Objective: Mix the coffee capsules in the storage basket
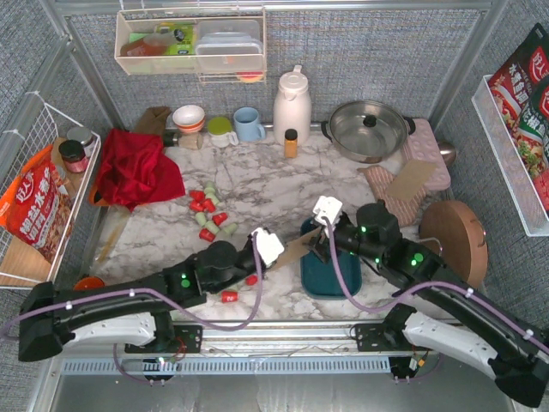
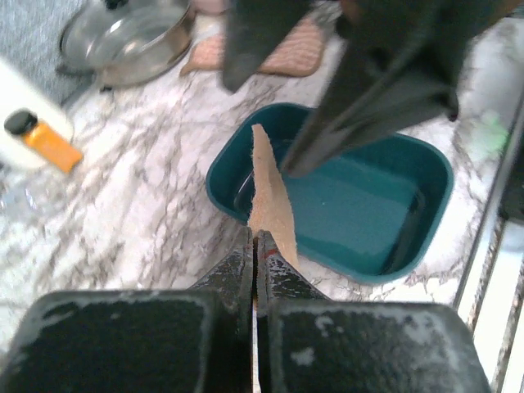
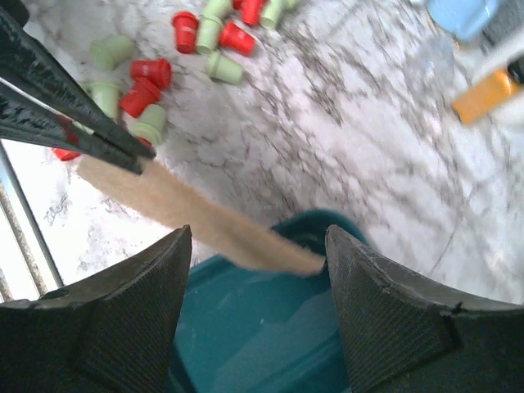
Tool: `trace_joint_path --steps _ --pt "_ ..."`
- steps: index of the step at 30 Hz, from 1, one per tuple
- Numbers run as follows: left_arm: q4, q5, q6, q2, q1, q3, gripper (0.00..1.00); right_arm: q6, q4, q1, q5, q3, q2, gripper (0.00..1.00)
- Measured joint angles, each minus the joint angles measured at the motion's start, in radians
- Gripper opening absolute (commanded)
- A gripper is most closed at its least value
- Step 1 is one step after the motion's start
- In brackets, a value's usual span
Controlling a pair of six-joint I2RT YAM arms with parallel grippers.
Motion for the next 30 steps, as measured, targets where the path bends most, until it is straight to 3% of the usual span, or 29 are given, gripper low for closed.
trace_joint_path --steps 9,15,30 --pt "0.026 0.246 0.182 -0.248 0.0 -0.15 0.0 -0.236 -0.065 0.0 -0.333 0.154 0.194 0.62" --pt "0.038 0.266 0.208 -0.296 -0.001 -0.178 0.0 -0.294 -0.104 0.0 -0.522 0.172 0.237 0.59" --pt "0.06 0.161 0.243 -0.239 0.0 -0.173 0.0 -0.308 -0.193 0.001 -0.435 0.207 0.128 0.55"
